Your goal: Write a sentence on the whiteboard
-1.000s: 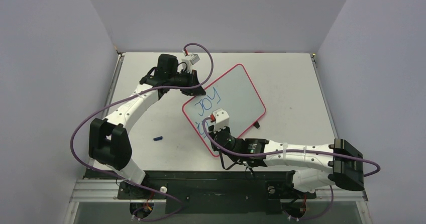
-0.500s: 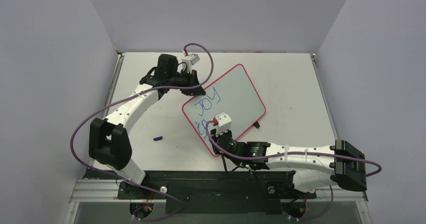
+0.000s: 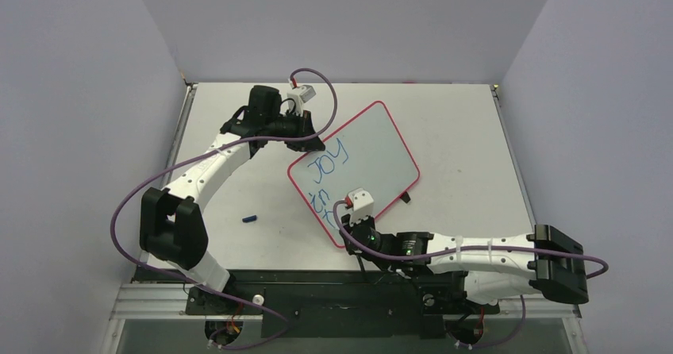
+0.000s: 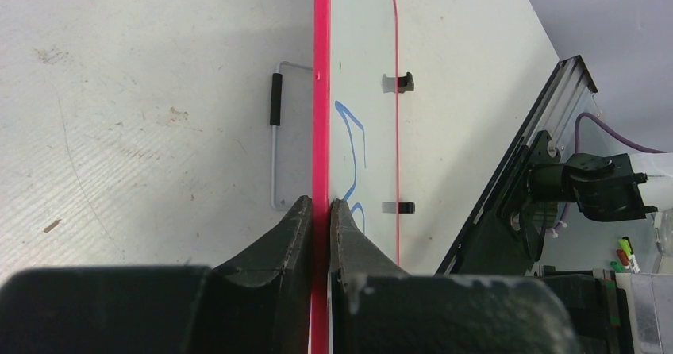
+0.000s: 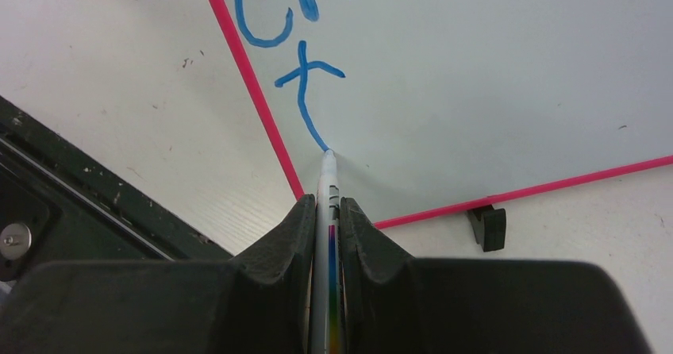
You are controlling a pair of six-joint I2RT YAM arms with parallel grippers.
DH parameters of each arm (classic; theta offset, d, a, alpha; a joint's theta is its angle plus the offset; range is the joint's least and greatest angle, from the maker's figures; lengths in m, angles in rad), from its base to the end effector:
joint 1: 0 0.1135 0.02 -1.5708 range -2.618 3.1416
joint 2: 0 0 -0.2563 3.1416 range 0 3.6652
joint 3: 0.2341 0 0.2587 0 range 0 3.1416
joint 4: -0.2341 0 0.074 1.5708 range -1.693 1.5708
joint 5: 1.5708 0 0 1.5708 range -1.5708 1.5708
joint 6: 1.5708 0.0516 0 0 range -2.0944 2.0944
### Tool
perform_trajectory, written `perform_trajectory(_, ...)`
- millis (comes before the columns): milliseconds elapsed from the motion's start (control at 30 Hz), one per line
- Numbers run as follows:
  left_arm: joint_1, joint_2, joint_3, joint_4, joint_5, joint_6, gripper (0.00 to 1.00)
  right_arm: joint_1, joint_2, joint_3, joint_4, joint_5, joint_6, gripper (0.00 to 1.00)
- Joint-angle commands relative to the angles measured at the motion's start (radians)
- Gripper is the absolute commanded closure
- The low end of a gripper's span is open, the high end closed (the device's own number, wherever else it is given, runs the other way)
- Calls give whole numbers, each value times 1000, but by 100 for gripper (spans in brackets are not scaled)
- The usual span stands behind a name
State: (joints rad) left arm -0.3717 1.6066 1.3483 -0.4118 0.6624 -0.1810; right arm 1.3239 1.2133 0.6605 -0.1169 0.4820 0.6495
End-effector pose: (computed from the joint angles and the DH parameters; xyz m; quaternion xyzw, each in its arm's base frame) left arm 0.3404 -0.1667 0.2921 0.2220 0.8340 -0.3940 0.3161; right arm 0.0891 0.2558 0.1982 -0.1911 0.8593 0.2343 0.4124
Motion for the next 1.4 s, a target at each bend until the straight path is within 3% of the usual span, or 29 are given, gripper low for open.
perform_trajectory(0,2,-52,12,38,-32,44,100,4,-35,-17,-29,37,32,100)
perform_trajectory(633,1,-59,11,38,-33,45,100,-30,-16,163,-75,98,-98,100)
perform_trajectory(1000,2,-62,9,38,-35,44,100,-117,-174,38,37,37,-90,100)
perform_trajectory(1367,2,-60,12,38,-34,44,100,-149,-141,18,108,-79,-134,100)
